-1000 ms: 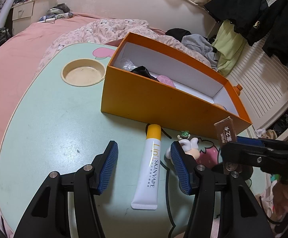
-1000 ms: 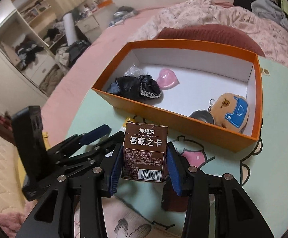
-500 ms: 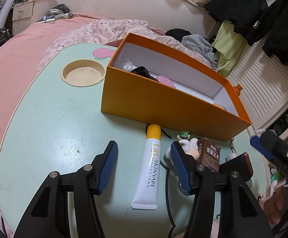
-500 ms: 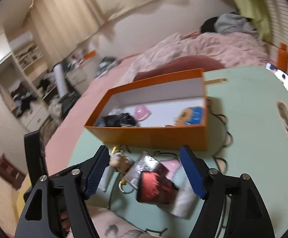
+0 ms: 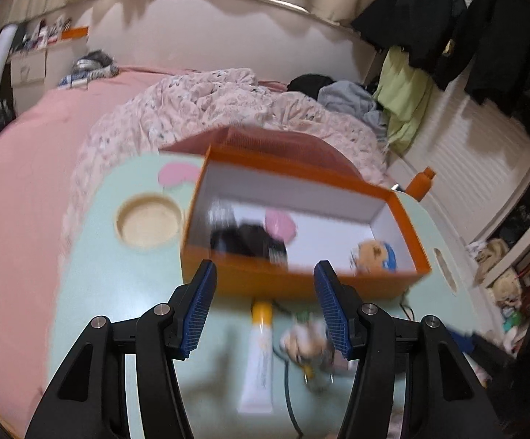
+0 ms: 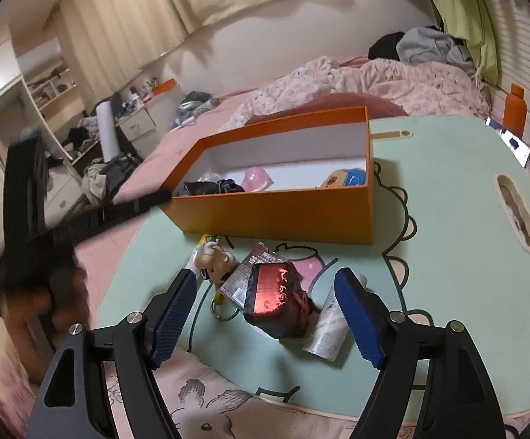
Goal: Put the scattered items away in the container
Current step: 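Grasp the pink heart with the left gripper, set it on the table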
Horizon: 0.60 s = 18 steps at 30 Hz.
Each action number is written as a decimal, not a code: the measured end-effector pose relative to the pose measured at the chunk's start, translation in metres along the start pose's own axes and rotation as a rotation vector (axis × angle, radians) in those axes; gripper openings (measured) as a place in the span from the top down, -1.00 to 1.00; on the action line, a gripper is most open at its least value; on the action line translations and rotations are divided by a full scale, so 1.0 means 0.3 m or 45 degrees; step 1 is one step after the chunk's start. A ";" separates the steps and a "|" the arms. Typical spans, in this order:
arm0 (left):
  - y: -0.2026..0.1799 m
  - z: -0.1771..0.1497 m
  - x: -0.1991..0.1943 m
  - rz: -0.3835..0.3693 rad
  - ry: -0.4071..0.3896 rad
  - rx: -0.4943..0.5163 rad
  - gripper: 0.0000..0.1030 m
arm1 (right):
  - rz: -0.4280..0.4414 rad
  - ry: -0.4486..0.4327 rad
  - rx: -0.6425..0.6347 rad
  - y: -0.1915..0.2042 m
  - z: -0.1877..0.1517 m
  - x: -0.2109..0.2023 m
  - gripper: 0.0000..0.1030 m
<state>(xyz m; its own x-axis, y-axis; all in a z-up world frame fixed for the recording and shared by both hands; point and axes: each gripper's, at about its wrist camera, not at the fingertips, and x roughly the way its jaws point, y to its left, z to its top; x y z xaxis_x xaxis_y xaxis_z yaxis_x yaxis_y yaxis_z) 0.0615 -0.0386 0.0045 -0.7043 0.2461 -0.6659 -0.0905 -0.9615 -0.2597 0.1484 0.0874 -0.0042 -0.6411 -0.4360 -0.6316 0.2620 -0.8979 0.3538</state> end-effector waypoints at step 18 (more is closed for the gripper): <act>-0.164 0.216 0.526 0.201 0.636 0.280 0.15 | 0.038 0.012 0.061 -0.025 0.001 -0.004 -0.55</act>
<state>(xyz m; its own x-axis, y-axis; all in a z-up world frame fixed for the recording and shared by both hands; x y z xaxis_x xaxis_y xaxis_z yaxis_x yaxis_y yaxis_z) -0.0908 0.0395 -0.0427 -0.3076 0.0737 -0.9486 -0.1932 -0.9811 -0.0136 0.1470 0.0948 -0.0059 -0.6268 -0.4633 -0.6265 0.2457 -0.8805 0.4054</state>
